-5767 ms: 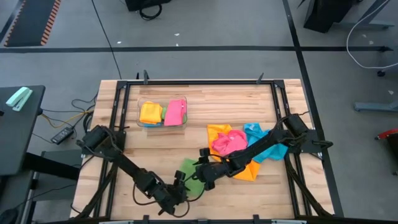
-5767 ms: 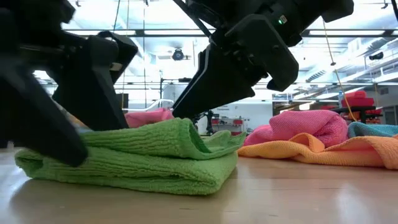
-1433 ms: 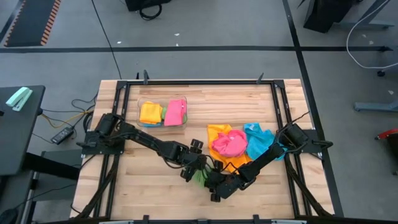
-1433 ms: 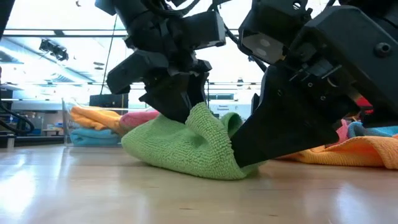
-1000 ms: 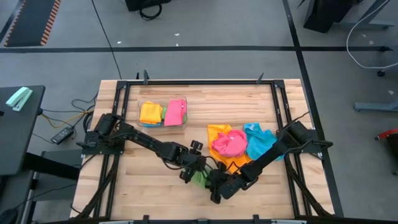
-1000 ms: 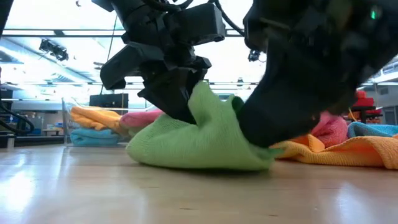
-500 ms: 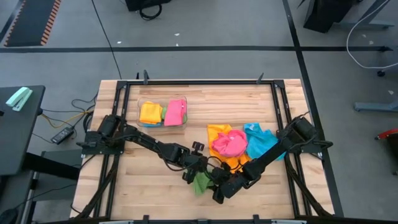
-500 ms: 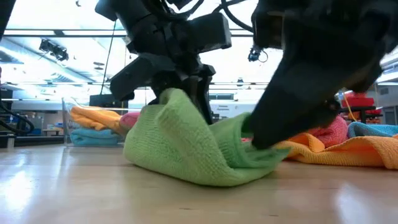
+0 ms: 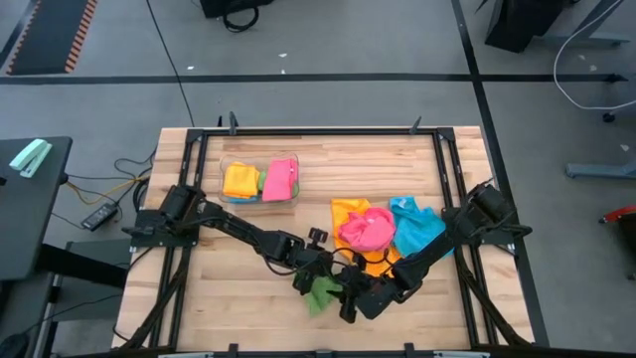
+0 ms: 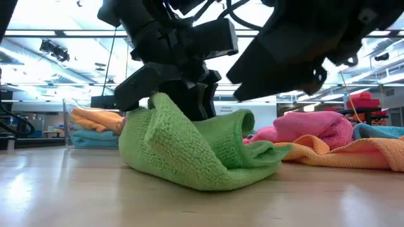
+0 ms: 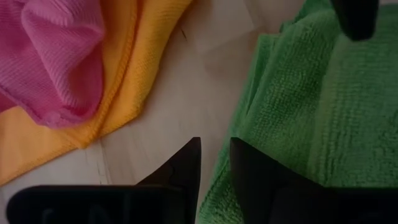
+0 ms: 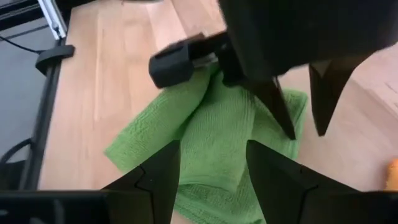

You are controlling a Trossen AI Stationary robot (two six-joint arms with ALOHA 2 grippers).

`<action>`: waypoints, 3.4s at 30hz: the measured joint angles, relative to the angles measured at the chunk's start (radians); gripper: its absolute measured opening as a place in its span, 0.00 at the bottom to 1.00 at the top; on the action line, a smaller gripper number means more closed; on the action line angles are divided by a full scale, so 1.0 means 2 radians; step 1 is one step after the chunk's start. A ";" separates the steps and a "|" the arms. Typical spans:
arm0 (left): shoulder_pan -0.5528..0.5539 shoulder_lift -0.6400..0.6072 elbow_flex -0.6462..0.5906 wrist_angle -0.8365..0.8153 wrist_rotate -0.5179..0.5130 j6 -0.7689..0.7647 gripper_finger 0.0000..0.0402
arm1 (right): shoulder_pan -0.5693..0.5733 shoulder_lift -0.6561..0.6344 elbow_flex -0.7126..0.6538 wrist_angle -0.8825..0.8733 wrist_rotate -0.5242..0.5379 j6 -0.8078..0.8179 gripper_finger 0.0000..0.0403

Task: Fold microfiber towels
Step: Fold the green microfiber towel

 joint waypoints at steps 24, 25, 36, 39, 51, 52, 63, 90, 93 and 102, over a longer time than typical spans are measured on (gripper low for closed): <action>0.001 -0.001 0.000 -0.002 0.000 0.002 0.19 | -0.020 0.065 0.001 -0.044 0.011 0.021 0.48; -0.001 -0.004 0.000 -0.013 0.000 0.002 0.19 | -0.020 0.065 0.002 -0.053 0.011 0.034 0.48; -0.052 -0.078 0.021 -0.089 0.026 0.000 0.19 | -0.021 0.064 0.002 -0.080 0.005 0.094 0.48; -0.083 -0.081 0.021 -0.103 0.053 0.000 0.20 | -0.021 0.064 0.002 -0.081 0.005 0.094 0.48; -0.201 -0.053 0.019 -0.084 -0.137 0.091 0.42 | -0.023 0.064 0.001 -0.082 0.002 0.092 0.48; -0.204 -0.049 0.019 -0.085 -0.147 0.099 0.44 | -0.023 0.064 0.001 -0.079 0.002 0.092 0.48; -0.197 0.001 0.019 -0.059 -0.181 0.193 0.47 | -0.023 0.065 0.000 -0.071 0.002 0.091 0.48; -0.104 -0.035 0.020 -0.059 -0.053 -0.021 0.09 | -0.023 0.065 0.000 -0.070 -0.001 0.087 0.48; -0.073 -0.035 0.020 -0.058 0.002 -0.056 0.08 | -0.023 0.065 0.000 -0.070 -0.002 0.087 0.48; -0.028 -0.028 0.021 -0.054 0.021 -0.069 0.06 | -0.024 0.065 0.000 -0.070 -0.006 0.081 0.48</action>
